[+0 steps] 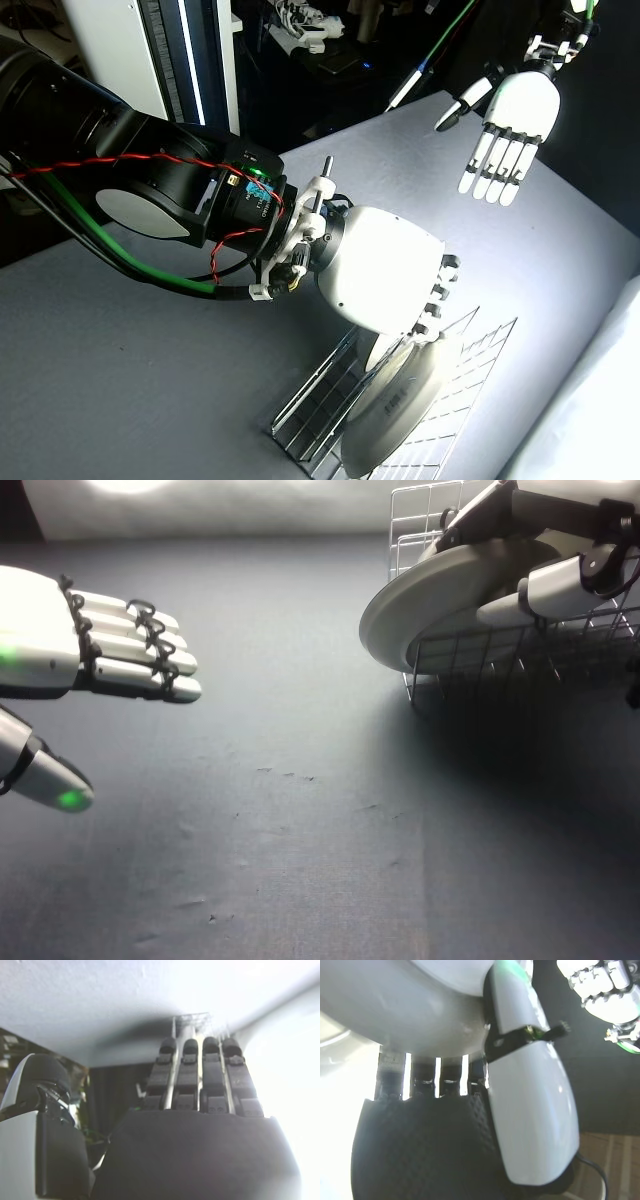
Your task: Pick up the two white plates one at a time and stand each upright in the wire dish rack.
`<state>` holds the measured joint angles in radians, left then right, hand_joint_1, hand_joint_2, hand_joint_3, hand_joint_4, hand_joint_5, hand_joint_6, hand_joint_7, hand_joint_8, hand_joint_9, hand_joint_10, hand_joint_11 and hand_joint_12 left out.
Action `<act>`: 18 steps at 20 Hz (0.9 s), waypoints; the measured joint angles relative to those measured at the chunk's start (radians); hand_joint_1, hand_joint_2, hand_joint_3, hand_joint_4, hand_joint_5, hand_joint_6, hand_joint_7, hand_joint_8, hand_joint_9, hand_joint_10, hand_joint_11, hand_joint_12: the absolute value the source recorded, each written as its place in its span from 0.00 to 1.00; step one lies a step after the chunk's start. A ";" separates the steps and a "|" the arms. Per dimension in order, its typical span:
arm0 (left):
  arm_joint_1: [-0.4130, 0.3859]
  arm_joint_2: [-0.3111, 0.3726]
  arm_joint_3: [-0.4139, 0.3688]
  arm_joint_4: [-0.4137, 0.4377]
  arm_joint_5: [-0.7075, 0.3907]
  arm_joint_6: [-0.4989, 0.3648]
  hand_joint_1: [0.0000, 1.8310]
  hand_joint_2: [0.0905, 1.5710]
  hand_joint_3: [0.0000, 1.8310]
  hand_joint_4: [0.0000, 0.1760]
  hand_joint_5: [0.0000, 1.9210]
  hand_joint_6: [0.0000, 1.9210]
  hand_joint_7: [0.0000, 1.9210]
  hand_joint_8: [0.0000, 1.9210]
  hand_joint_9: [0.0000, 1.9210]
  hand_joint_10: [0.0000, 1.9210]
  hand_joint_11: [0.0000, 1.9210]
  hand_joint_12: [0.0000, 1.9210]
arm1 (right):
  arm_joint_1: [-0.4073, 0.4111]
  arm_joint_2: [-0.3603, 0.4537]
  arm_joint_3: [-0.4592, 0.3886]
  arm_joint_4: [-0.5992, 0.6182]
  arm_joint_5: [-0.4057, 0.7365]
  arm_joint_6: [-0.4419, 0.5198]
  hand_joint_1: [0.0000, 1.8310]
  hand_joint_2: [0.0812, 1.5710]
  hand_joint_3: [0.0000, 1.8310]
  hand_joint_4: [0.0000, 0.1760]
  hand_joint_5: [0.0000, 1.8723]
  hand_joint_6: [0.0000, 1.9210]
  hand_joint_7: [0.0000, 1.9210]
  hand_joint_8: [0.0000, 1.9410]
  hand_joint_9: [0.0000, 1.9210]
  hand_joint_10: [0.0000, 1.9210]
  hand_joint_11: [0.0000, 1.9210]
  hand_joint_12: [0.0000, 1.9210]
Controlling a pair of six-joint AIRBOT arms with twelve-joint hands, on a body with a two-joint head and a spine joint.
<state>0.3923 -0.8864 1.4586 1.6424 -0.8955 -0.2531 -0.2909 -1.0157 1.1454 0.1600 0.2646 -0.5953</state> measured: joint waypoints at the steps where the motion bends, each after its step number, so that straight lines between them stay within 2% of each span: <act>1: 0.005 0.000 0.000 0.004 0.001 0.003 0.00 0.69 0.00 0.00 0.03 0.00 0.01 0.00 0.00 0.00 0.01 0.00 | 0.001 0.000 -0.002 0.000 0.001 0.000 0.74 0.66 0.00 0.00 0.41 0.02 0.42 0.00 0.43 0.02 0.18 0.62; 4: 0.022 0.001 -0.006 0.000 0.013 0.014 0.00 0.68 0.00 0.00 0.03 0.00 0.01 0.00 0.00 0.00 0.01 0.01 | 0.008 0.000 -0.010 -0.016 0.012 0.000 0.69 0.62 0.00 0.00 0.32 0.00 0.32 0.00 0.31 0.00 0.07 0.60; 5: 0.023 0.001 -0.014 0.005 0.016 0.021 0.00 0.68 0.00 0.00 0.02 0.00 0.00 0.00 0.00 0.00 0.01 0.00 | 0.018 0.000 -0.013 -0.023 0.017 0.000 0.65 0.61 0.00 0.00 0.24 0.00 0.22 0.00 0.20 0.00 0.01 0.55; 7: 0.034 0.002 -0.020 -0.005 0.005 0.025 0.00 0.69 0.00 0.00 0.02 0.00 0.00 0.00 0.00 0.00 0.00 0.00 | 0.040 0.000 -0.018 -0.056 0.029 0.000 0.60 0.59 0.00 0.00 0.14 0.00 0.10 0.00 0.08 0.00 0.00 0.36; 8: 0.039 0.002 -0.020 0.000 0.005 0.025 0.00 0.69 0.00 0.00 0.02 0.00 0.00 0.00 0.00 0.00 0.00 0.00 | 0.052 0.000 -0.023 -0.084 0.035 0.000 0.57 0.57 0.00 0.00 0.05 0.01 0.02 0.00 0.02 0.00 0.00 0.14; 9: 0.039 0.002 -0.020 0.007 0.005 0.031 0.00 0.68 0.00 0.00 0.02 0.00 0.00 0.00 0.00 0.00 0.00 0.00 | 0.058 0.002 -0.024 -0.103 0.045 0.000 0.58 0.55 0.00 0.00 0.01 0.00 0.00 0.00 0.00 0.00 0.00 0.03; 12: 0.039 0.002 -0.019 0.001 0.005 0.040 0.00 0.69 0.00 0.00 0.02 0.00 0.00 0.00 0.00 0.00 0.00 0.00 | 0.069 0.004 -0.035 -0.221 0.069 0.001 0.55 0.50 0.00 0.00 0.00 0.00 0.00 0.00 0.00 0.00 0.00 0.00; 15: 0.039 0.002 -0.019 0.000 0.003 0.040 0.00 0.69 0.00 0.00 0.03 0.00 0.00 0.00 0.00 0.00 0.00 0.00 | 0.067 0.015 -0.047 -0.419 0.130 0.003 0.53 0.46 0.00 0.00 0.00 0.00 0.00 0.00 0.00 0.00 0.00 0.00; 18: 0.052 0.002 -0.019 0.003 0.002 0.040 0.00 0.69 0.00 0.00 0.03 0.00 0.01 0.00 0.00 0.00 0.00 0.00 | 0.047 0.034 -0.073 -0.585 0.250 0.004 0.47 0.50 0.00 0.00 0.00 0.00 0.00 0.00 0.00 0.00 0.00 0.00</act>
<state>0.4442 -0.8845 1.4399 1.6451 -0.8940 -0.2134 -0.2443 -0.9821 1.0725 -0.4248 0.5148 -0.5911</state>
